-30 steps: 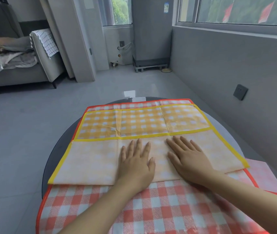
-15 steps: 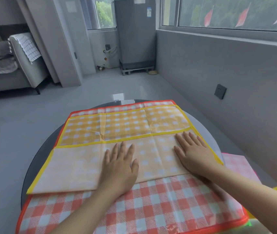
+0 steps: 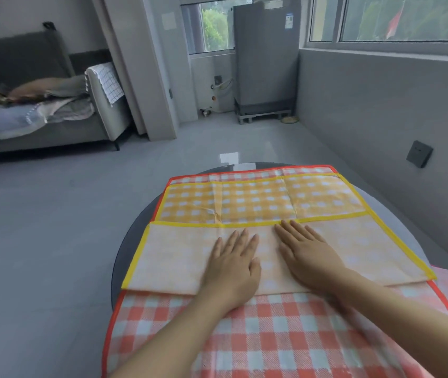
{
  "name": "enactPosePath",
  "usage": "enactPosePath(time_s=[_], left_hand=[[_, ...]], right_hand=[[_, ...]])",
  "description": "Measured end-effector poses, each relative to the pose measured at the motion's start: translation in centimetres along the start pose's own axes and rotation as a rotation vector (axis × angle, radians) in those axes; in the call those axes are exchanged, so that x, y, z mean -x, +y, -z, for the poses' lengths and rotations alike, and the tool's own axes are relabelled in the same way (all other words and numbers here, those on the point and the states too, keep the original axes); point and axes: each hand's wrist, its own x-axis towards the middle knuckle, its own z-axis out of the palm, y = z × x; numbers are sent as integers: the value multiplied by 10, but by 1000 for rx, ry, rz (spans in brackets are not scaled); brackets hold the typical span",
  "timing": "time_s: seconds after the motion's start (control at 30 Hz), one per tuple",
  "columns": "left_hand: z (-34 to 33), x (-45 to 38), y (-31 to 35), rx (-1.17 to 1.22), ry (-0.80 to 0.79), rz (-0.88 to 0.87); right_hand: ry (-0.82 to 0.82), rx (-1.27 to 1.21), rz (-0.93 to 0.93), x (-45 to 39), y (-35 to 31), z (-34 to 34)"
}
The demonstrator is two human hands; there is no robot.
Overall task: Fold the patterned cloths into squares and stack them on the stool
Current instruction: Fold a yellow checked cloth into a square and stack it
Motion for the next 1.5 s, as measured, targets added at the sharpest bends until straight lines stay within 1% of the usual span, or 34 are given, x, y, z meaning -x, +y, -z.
enactPosePath(time_s=[0.13,0.27,0.33,0.47,0.57,0.7,0.77,0.9,1.07,1.2,1.37,1.5], left_hand=[[6,17,-46,-19,-3,100],[15,37,-91,-59,-13,221],[17,44,-104,-65,-5,242],[18,46,-108,-46,0,241],[19,46,-106,-48,-31,250],[26,43,-95,12,-50,269],[32,38,-85,53,-30,251],[44,15,-68,128,43,188],[57,-40,-56,142,75,123],[56,-94,-57,147,70,132],[46,-152,-72,128,133,148],[38,-189,-87,161,148,204]], right_hand=[[-27,23,-22,-1,-3,2],[-15,44,-12,-2,-1,1],[-15,52,-18,-3,-1,0],[-13,41,-24,-2,-5,2],[-19,37,-24,0,-7,4],[-12,18,-21,-1,-8,6],[16,3,-11,0,-7,9],[110,-45,20,-8,-4,23],[197,-92,-54,-55,8,36],[199,-98,-94,-96,20,37],[208,-59,-88,-144,36,29],[224,-75,-110,-180,47,23]])
